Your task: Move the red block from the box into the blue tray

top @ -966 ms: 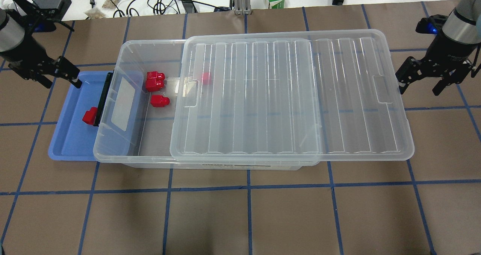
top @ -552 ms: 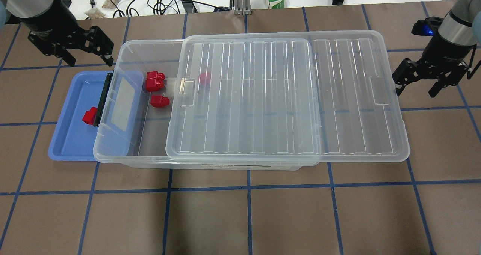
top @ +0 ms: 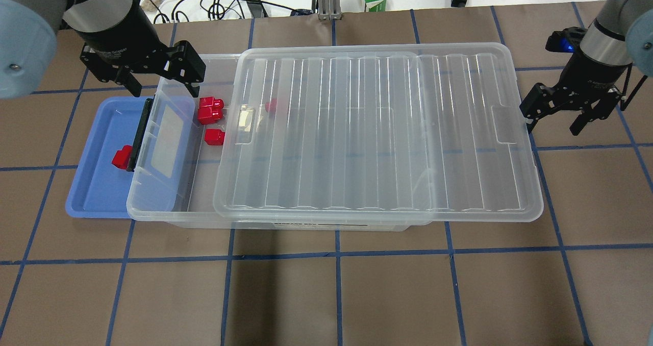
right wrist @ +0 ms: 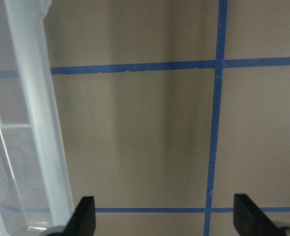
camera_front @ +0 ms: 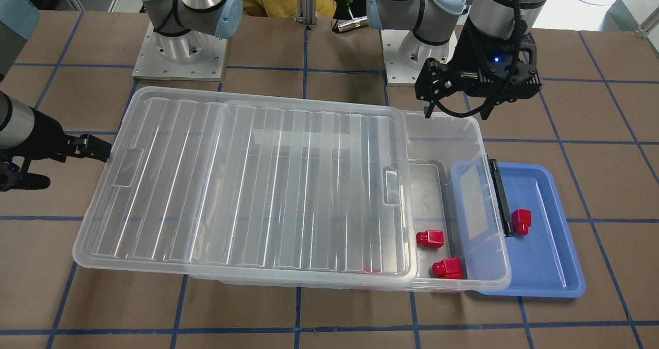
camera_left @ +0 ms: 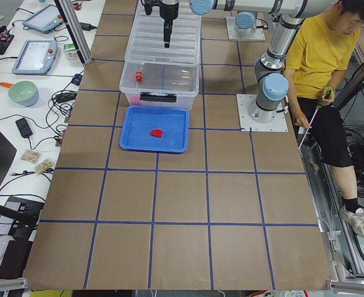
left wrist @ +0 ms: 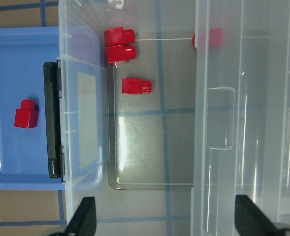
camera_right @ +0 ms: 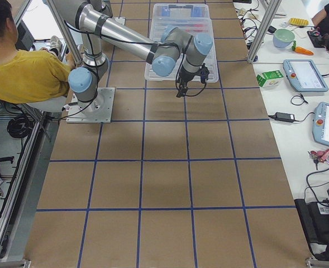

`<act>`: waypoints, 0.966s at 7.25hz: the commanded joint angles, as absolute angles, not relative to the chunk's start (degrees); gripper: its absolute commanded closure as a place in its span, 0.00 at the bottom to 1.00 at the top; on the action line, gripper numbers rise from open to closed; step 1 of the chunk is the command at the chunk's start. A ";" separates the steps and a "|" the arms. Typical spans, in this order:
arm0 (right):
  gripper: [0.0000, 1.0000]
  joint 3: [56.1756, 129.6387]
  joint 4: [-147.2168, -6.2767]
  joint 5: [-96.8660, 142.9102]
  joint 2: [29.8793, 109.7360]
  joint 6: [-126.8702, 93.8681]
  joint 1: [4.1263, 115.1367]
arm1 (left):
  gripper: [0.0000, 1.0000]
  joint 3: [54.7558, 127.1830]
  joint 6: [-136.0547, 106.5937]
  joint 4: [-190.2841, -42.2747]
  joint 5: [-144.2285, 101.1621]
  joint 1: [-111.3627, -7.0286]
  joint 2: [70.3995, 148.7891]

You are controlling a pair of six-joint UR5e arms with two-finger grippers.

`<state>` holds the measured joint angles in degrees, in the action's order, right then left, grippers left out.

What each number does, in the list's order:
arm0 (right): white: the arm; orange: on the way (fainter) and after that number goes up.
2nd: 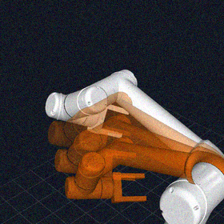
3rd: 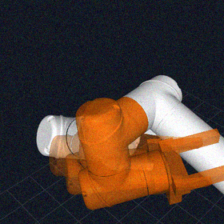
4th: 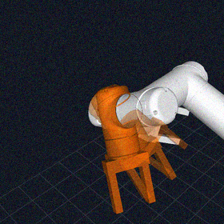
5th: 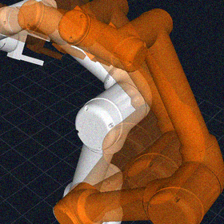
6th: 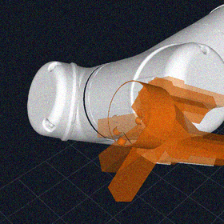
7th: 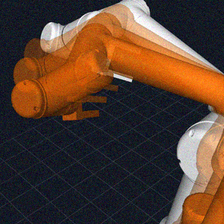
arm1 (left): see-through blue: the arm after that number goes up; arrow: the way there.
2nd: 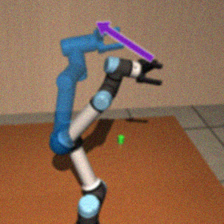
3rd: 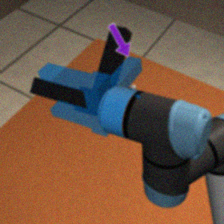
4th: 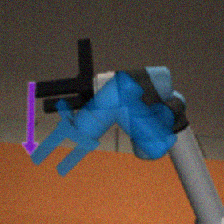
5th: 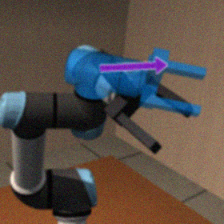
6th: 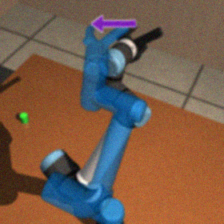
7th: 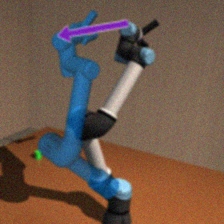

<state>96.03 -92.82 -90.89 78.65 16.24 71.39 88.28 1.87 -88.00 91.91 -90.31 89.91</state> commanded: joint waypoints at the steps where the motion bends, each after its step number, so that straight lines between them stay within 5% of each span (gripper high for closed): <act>1: 0.00 96.06 -92.90 -90.88 78.57 12.41 74.52 | 0.00 86.15 1.32 -89.02 91.67 -89.05 91.04; 7: 0.00 95.98 -93.52 -90.70 78.31 2.30 82.43 | 0.00 84.55 1.23 -93.16 91.58 -87.10 91.58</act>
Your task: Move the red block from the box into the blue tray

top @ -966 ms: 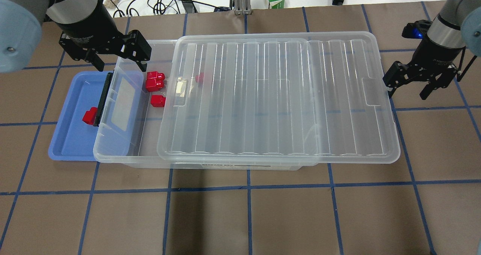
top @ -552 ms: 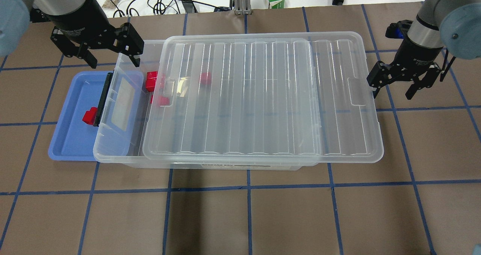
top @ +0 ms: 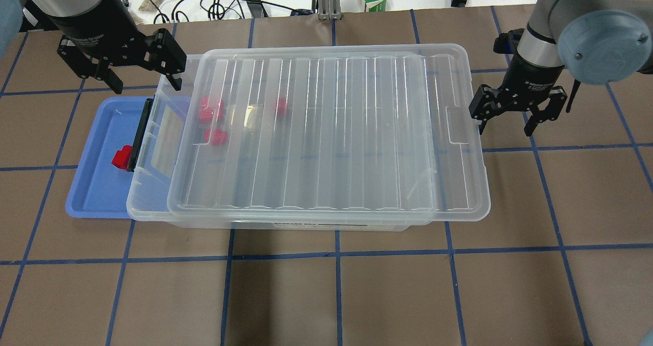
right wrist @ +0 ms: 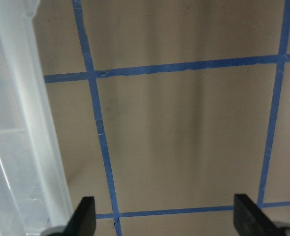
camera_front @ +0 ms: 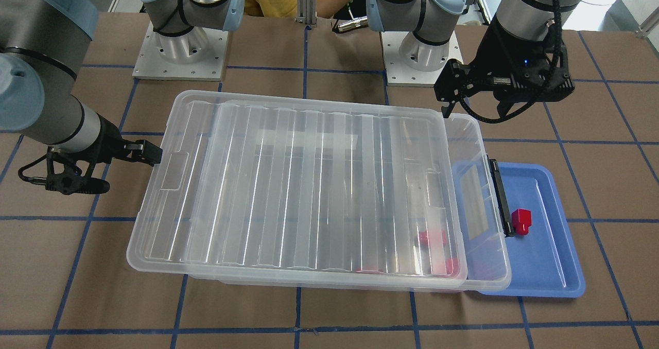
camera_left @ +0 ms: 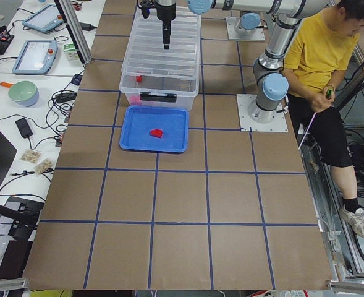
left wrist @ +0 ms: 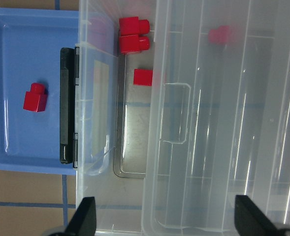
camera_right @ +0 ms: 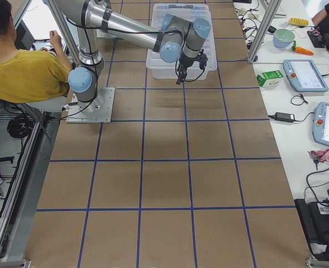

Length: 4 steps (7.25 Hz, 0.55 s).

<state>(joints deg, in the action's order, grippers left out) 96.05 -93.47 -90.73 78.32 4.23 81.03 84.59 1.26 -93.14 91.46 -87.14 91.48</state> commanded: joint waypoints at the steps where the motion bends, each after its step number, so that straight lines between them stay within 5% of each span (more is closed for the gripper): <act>1: 0.00 96.06 -93.60 -90.70 78.31 0.20 83.66 | 0.00 84.64 1.23 -93.16 91.58 -87.10 91.50; 4: 0.00 95.98 -93.52 -86.41 78.40 -4.28 84.20 | 0.00 84.64 1.40 -93.08 92.10 -87.10 91.32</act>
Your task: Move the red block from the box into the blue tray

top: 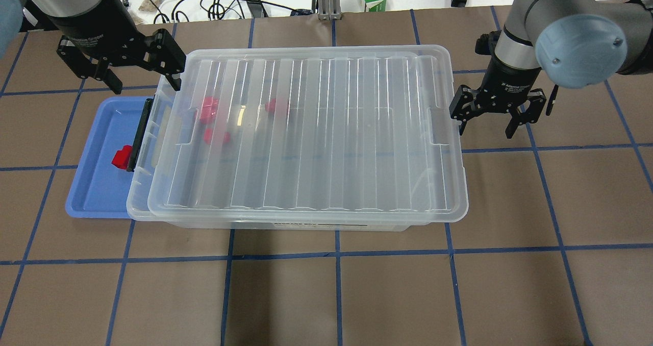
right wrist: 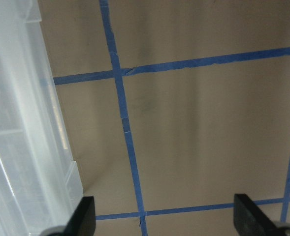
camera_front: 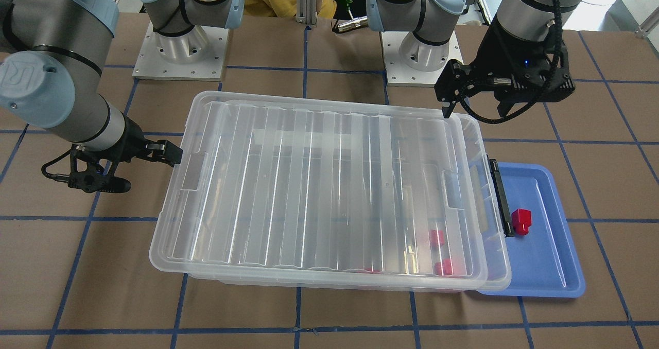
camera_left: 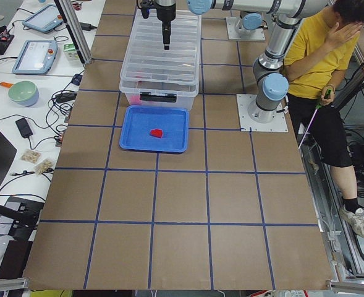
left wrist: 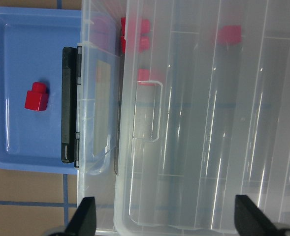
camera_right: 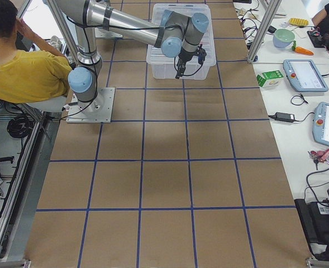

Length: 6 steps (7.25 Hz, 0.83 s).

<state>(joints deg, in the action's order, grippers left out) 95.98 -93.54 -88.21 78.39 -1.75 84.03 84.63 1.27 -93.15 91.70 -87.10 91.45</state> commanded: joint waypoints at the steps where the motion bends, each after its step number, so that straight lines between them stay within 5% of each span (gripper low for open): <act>1: 0.00 95.98 -93.52 -86.40 78.40 -4.31 84.29 | 0.00 84.46 1.41 -93.08 92.11 -87.10 91.23; 6: 0.00 95.89 -93.87 -86.31 78.31 -4.31 86.04 | 0.00 84.64 1.41 -93.08 92.11 -87.10 91.23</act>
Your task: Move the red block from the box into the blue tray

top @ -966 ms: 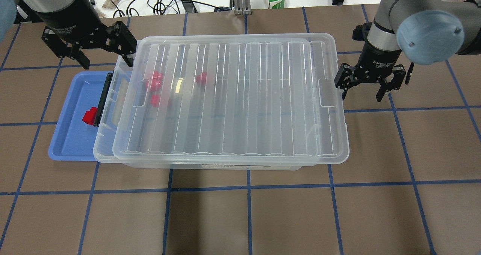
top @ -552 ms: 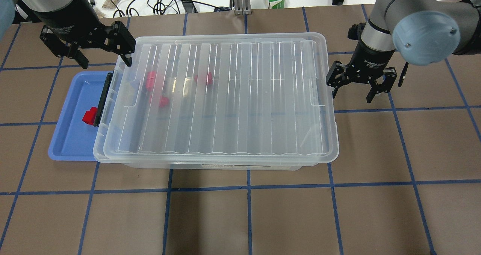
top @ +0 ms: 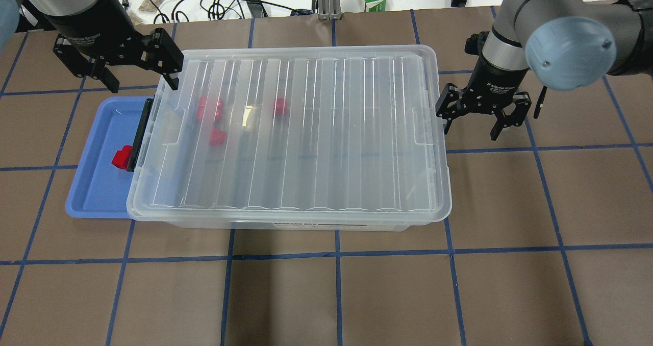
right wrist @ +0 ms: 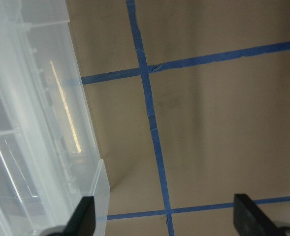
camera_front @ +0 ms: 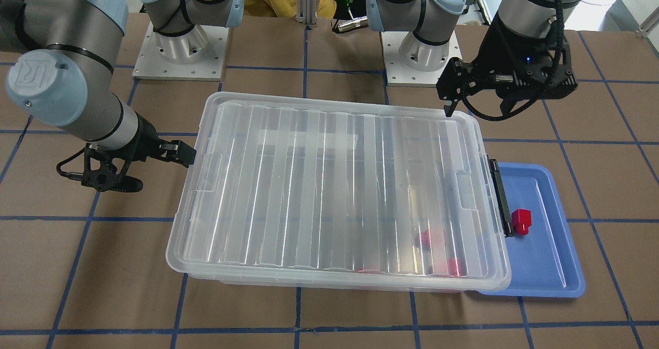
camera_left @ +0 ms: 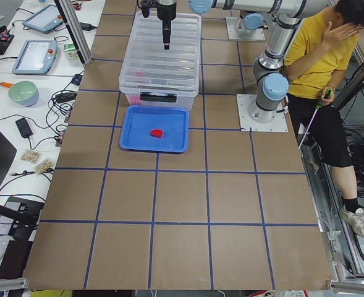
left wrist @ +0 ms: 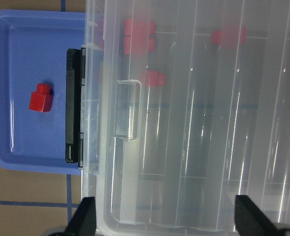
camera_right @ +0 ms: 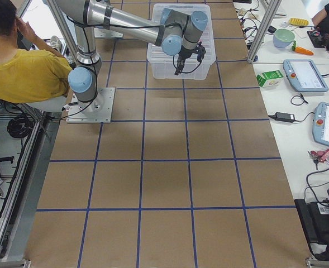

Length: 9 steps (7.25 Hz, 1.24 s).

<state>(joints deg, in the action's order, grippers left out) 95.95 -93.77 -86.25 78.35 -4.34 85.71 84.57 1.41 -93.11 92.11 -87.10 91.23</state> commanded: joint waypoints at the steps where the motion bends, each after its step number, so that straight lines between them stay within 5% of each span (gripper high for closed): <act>1: 0.00 95.02 -93.87 -87.27 78.40 -4.31 85.78 | 0.00 84.64 1.41 -93.08 92.11 -87.10 91.23; 5: 0.00 85.28 -87.73 -86.93 82.16 -4.39 86.39 | 0.00 84.81 1.41 -93.16 92.28 -87.19 91.32; 9: 0.00 85.08 -84.48 -91.14 84.63 -4.48 90.44 | 0.00 84.55 1.49 -93.08 91.85 -87.45 91.67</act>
<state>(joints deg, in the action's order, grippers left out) 85.23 -85.73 -90.42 83.93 -4.51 90.32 84.58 1.39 -93.11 92.22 -87.36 91.72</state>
